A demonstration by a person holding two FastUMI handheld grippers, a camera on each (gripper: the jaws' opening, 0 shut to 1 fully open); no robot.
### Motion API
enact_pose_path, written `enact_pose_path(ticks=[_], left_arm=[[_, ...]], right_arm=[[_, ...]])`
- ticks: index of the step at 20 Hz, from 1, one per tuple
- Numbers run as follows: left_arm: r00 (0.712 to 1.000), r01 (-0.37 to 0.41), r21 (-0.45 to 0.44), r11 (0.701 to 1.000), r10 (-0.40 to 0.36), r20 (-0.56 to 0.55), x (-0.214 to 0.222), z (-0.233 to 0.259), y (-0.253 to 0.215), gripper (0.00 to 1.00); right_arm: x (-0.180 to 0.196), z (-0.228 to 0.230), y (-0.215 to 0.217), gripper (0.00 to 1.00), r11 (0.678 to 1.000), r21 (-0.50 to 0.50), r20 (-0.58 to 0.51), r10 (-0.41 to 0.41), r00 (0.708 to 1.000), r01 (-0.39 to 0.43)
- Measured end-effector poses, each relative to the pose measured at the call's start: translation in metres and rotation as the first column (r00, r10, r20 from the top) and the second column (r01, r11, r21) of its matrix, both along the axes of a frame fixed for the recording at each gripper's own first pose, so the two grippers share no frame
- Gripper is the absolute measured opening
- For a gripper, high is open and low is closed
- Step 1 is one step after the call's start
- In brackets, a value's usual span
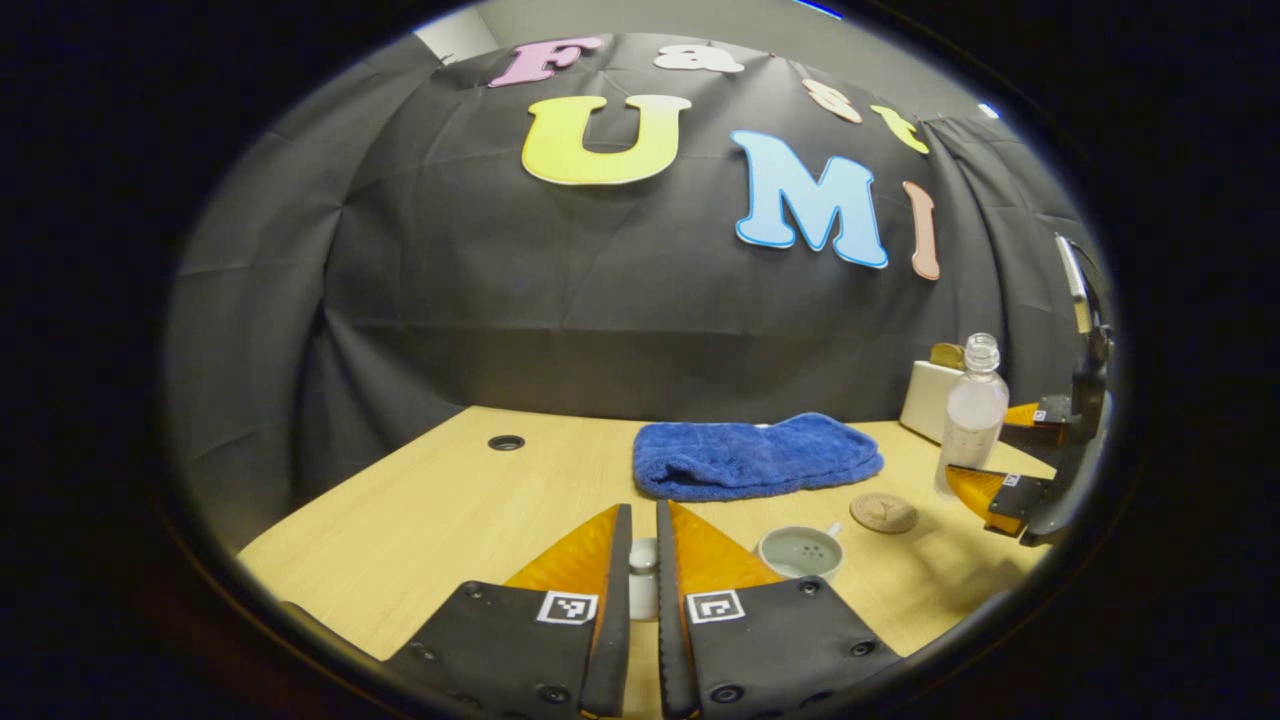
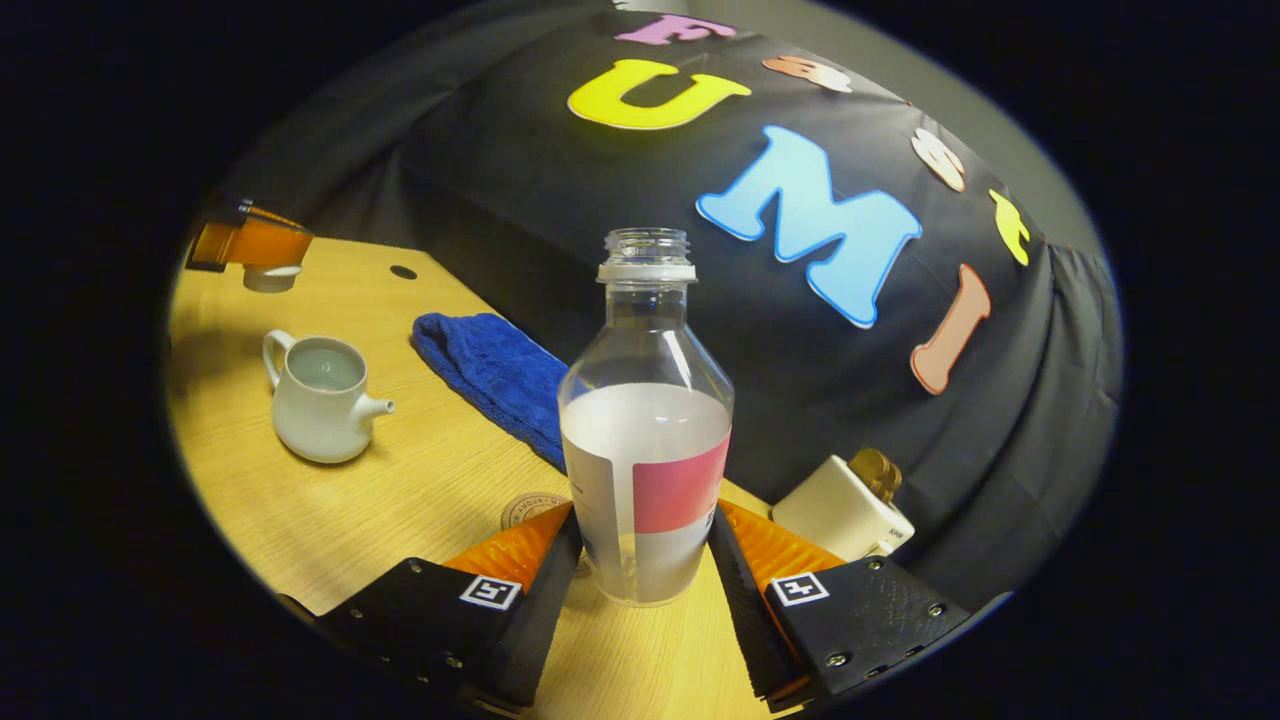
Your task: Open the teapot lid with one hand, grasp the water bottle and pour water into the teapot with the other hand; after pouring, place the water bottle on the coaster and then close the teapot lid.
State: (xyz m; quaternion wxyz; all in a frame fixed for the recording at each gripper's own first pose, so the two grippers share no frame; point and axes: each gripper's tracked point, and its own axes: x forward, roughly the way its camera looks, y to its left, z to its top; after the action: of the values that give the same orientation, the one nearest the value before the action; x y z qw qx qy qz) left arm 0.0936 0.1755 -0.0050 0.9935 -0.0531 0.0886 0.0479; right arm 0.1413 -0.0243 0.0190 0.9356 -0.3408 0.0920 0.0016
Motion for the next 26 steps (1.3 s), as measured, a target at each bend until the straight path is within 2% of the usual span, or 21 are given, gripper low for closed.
enact_pose_path(ticks=[3,7,10,14,16,19,22,26], left_arm=[[1.000,-0.003,-0.002,1.000,0.003,-0.003,-0.003,-0.001,0.004,0.18],[1.000,-0.006,-0.004,1.000,0.006,-0.010,-0.005,-0.004,0.008,0.19],[1.000,-0.004,-0.011,1.000,0.004,-0.016,-0.004,-0.007,0.009,0.20],[1.000,-0.002,-0.019,1.000,0.001,-0.022,-0.005,-0.010,0.009,0.19],[1.000,-0.003,-0.023,1.000,0.003,-0.025,-0.006,-0.012,0.010,0.20],[1.000,-0.007,-0.027,1.000,0.006,-0.027,-0.008,-0.013,0.014,0.19],[1.000,-0.010,-0.028,1.000,0.010,-0.029,-0.009,-0.014,0.017,0.19],[0.999,-0.014,-0.029,0.999,0.013,-0.031,-0.012,-0.014,0.021,0.19]], right_arm=[[0.008,0.002,0.009,0.76,0.993,-0.114,-0.003,0.034,0.999,-0.034],[0.017,0.007,0.017,0.76,0.951,-0.307,0.008,0.055,0.998,-0.050],[0.020,0.010,0.019,0.76,0.899,-0.432,0.010,0.078,0.997,-0.066],[0.028,0.001,0.032,0.76,0.844,-0.527,-0.004,0.110,0.994,-0.096],[0.023,-0.002,0.041,0.76,0.800,-0.592,0.008,0.126,0.992,-0.097],[0.017,-0.007,0.049,0.76,0.752,-0.650,0.012,0.151,0.988,-0.107],[0.016,-0.005,0.056,0.76,0.690,-0.717,0.026,0.172,0.985,-0.101],[0.013,-0.012,0.059,0.75,0.629,-0.770,0.023,0.199,0.980,-0.110]])
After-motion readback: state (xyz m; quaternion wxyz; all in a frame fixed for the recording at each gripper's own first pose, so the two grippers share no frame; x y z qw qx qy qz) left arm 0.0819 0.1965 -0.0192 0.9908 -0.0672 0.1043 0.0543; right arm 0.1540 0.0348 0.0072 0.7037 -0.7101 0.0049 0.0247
